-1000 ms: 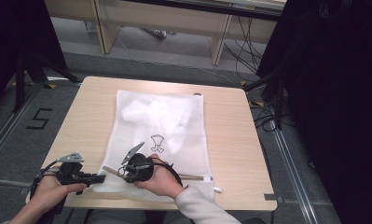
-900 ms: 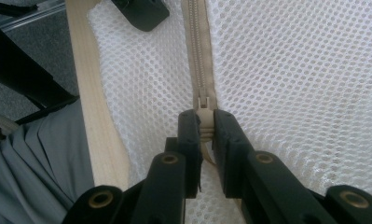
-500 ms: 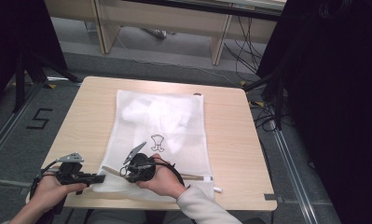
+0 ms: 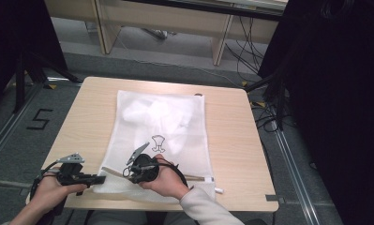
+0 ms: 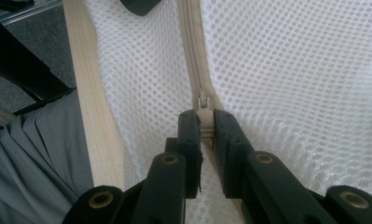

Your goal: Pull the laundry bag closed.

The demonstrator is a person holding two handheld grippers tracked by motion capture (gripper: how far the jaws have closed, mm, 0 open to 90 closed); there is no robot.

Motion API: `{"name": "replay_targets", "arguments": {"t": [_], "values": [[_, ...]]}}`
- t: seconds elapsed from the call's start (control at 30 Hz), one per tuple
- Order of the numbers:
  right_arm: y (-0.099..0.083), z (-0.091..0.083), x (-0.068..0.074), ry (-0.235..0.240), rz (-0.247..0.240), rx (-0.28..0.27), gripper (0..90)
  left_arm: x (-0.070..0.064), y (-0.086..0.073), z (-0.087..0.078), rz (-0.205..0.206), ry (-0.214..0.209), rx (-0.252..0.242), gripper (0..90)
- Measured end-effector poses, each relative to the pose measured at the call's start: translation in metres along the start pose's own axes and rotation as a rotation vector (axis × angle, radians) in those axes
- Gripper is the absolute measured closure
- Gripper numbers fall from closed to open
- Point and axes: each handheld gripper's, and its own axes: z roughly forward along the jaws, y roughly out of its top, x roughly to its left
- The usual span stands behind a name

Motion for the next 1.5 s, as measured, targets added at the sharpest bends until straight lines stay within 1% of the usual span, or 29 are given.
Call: {"name": "replay_targets", "arguments": {"t": [0.03,0.2,0.23,0.3,0.33,0.43,0.47,0.53,0.57,0.6,0.63,0.67,0.73,0.77,0.87,0.9,0.93,1.03,1.07,1.17,1.2,1.27,1.3,1.37,1.4,1.5], "values": [[0.0,-0.001,0.001,-0.002,0.016,0.006,82.3,0.0,0.0,0.0,-0.001,-0.003,0.002,85.5],[-0.004,-0.004,-0.002,0.005,0.021,0.003,82.3,0.001,0.0,-0.001,0.004,0.002,0.005,85.6],[-0.004,-0.004,-0.002,0.005,0.021,0.003,82.3,0.001,0.0,0.0,0.0,0.001,0.003,85.6],[-0.005,-0.005,-0.002,-0.006,0.028,0.005,82.3,0.001,0.0,0.0,0.002,-0.004,0.006,85.6],[-0.005,-0.005,-0.002,-0.007,0.015,0.0,82.3,0.001,0.0,0.0,0.003,-0.004,0.004,85.6],[-0.005,-0.006,-0.002,-0.01,0.015,0.0,82.3,0.001,0.0,0.0,0.001,0.004,0.002,85.6],[-0.006,-0.006,-0.002,-0.011,0.014,0.001,82.3,0.001,0.0,0.0,0.004,-0.006,0.005,85.5],[-0.007,-0.007,-0.003,-0.009,0.014,0.0,82.3,0.001,0.0,-0.001,0.002,0.006,0.004,85.6],[-0.007,-0.007,-0.003,-0.009,0.014,0.0,82.3,0.001,0.0,0.0,-0.001,-0.005,0.005,85.6],[-0.007,-0.007,-0.003,-0.008,0.014,-0.002,82.3,0.0,0.0,0.0,-0.001,0.0,0.002,85.6],[-0.007,-0.008,-0.002,-0.004,0.019,0.0,82.3,0.001,0.0,0.0,-0.001,-0.005,0.004,85.5],[-0.007,-0.008,-0.003,-0.006,0.015,-0.002,82.3,0.001,0.0,-0.001,0.002,0.0,0.006,85.6],[-0.006,-0.009,-0.002,0.0,0.021,-0.001,82.3,0.001,0.0,0.0,0.0,-0.002,0.004,85.6],[-0.006,-0.009,-0.002,-0.007,0.018,-0.001,82.3,0.0,0.0,0.0,-0.001,0.003,0.0,85.6],[-0.007,-0.01,-0.002,-0.01,0.011,-0.003,82.3,0.001,0.0,0.0,-0.001,-0.007,0.003,85.6],[-0.007,-0.01,-0.002,-0.01,0.011,-0.003,82.3,0.0,0.0,0.0,0.0,0.003,0.003,85.6],[-0.007,-0.01,-0.001,-0.015,0.008,0.002,82.3,0.001,0.0,-0.001,0.003,-0.004,0.007,85.6],[-0.008,-0.011,-0.002,-0.012,0.014,0.004,82.3,0.001,0.0,-0.001,0.002,0.002,0.007,85.6],[-0.008,-0.012,-0.003,-0.01,0.013,0.001,82.3,0.001,0.0,-0.001,0.003,-0.003,0.009,85.6],[-0.01,-0.013,-0.003,-0.019,0.016,0.007,82.3,0.001,0.0,-0.001,0.004,-0.001,0.01,85.7],[-0.01,-0.013,-0.003,-0.012,0.019,0.008,82.3,0.001,0.0,-0.001,0.004,-0.001,0.01,85.7],[-0.012,-0.015,-0.005,-0.021,0.018,0.002,82.3,0.001,0.0,-0.001,0.003,-0.001,0.008,85.6],[-0.012,-0.016,-0.004,-0.013,0.023,0.004,82.3,0.001,0.0,0.0,0.001,0.005,0.005,85.7],[-0.013,-0.016,-0.005,-0.015,0.021,0.0,82.3,0.001,0.0,0.0,0.002,0.003,0.005,85.6],[-0.013,-0.017,-0.005,-0.023,0.023,0.002,82.3,0.001,0.0,-0.001,0.005,0.001,0.01,85.6],[-0.014,-0.018,-0.005,-0.023,0.023,0.003,82.3,0.001,0.0,0.0,0.002,0.006,0.005,85.6]]}}
